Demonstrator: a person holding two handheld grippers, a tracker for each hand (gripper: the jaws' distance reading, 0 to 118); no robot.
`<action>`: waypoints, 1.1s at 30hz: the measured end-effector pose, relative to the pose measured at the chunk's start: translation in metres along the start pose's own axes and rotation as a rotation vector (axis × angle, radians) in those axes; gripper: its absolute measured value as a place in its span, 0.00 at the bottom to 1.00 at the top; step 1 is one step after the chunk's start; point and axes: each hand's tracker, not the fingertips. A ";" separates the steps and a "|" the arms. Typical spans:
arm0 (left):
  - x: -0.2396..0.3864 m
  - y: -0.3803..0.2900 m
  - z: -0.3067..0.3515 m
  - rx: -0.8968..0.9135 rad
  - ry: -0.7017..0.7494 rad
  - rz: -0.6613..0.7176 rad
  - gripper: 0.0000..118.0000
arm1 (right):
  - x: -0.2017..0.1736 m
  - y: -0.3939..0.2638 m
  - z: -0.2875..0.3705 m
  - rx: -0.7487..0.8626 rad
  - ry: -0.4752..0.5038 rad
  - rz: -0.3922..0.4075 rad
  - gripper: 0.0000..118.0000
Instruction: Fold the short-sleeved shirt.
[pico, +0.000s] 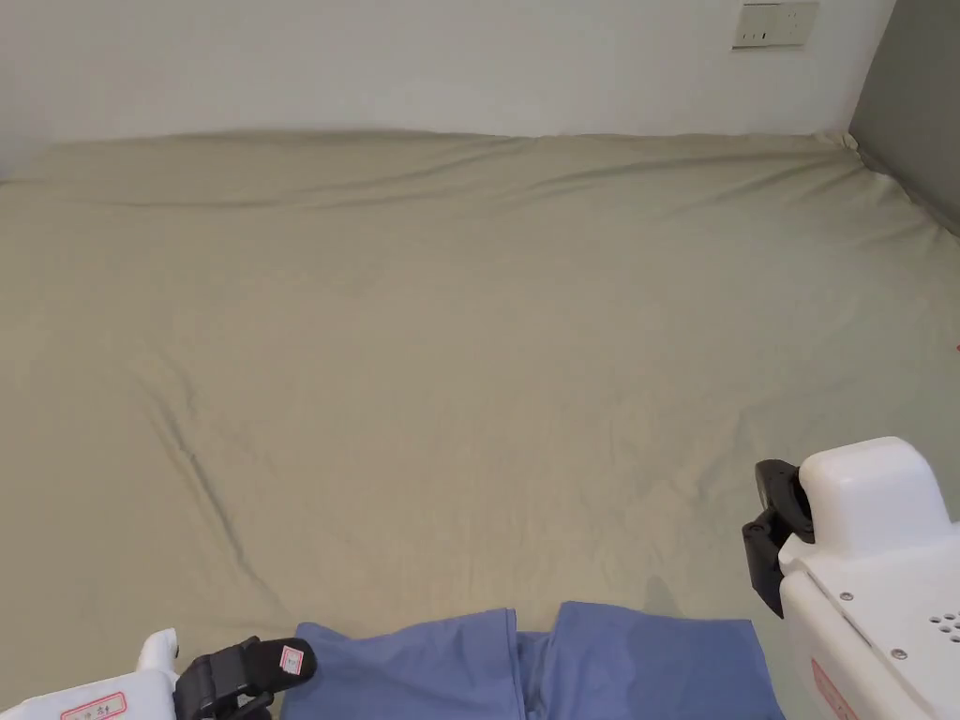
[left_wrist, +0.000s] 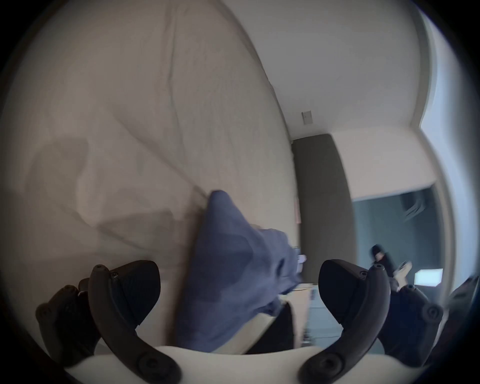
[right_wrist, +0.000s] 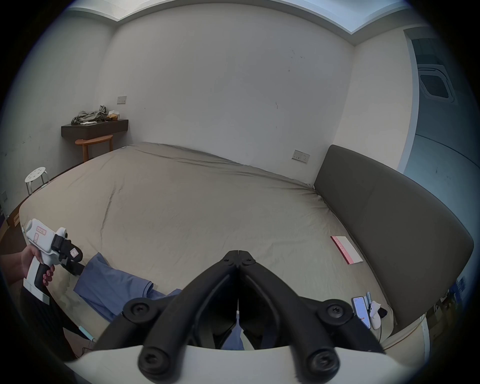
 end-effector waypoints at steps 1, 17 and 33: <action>-0.004 0.000 -0.010 -0.025 -0.031 0.057 1.00 | -0.001 0.000 -0.001 -0.004 0.002 0.002 0.02; 0.075 -0.034 -0.050 -0.068 0.460 -0.528 0.12 | -0.017 0.005 -0.004 -0.009 0.034 0.027 0.02; 0.108 0.026 0.087 0.137 0.971 -0.576 0.12 | -0.030 0.012 -0.007 0.011 0.063 0.029 0.02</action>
